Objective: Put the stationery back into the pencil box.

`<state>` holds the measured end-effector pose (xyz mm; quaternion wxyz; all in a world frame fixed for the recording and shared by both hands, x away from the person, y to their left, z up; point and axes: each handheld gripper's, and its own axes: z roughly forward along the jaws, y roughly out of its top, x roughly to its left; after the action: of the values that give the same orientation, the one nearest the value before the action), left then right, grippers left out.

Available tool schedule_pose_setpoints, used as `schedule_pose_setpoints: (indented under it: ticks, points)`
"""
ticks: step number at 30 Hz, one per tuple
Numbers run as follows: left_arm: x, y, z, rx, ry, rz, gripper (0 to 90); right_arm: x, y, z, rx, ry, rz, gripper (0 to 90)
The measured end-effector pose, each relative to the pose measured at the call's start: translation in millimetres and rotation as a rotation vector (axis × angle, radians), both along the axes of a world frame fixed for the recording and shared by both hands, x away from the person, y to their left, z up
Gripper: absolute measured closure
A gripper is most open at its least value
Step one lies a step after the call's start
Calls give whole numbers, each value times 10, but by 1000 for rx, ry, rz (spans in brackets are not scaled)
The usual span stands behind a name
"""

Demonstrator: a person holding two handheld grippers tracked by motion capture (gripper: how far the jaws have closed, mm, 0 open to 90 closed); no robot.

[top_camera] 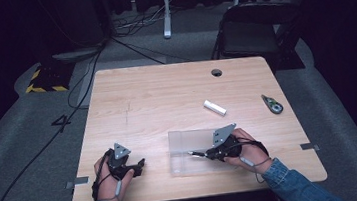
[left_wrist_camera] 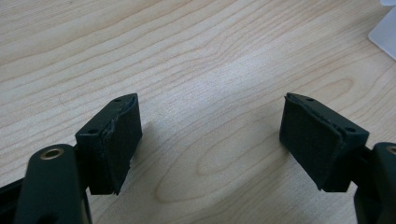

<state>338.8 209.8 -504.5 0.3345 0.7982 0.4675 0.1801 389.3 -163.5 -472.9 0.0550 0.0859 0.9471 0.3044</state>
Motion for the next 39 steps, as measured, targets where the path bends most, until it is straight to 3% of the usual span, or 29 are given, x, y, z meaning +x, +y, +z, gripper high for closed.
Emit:
schedule_pose_setpoints:
  ticks: [10,14,17,20,24,27,31,35,39]
  points:
    - [0,0,0,0,-1,-1,213,10,-1,-26,-20,-17,-6,748]
    - [0,-1,0,-1,-1,0,213,3,-30,26,-11,-18,-14,726]
    - [1,0,0,0,-1,-1,213,-16,-104,149,15,-22,-29,728]
    - [1,-2,-1,-2,0,0,210,-31,-138,192,22,-9,-35,758]
    - [5,-4,-1,-1,0,-2,210,-73,-158,194,-5,35,-32,829]
    - [6,-6,0,-2,2,-2,210,-98,-124,111,-65,81,-10,852]
    - [6,-8,-1,-2,2,-2,210,-110,-89,45,-90,100,-6,813]
    - [7,-8,0,-2,2,-3,210,-114,-61,3,-87,94,-18,698]
    - [7,-8,-1,-2,2,-3,210,-129,-33,-7,-89,62,-23,611]
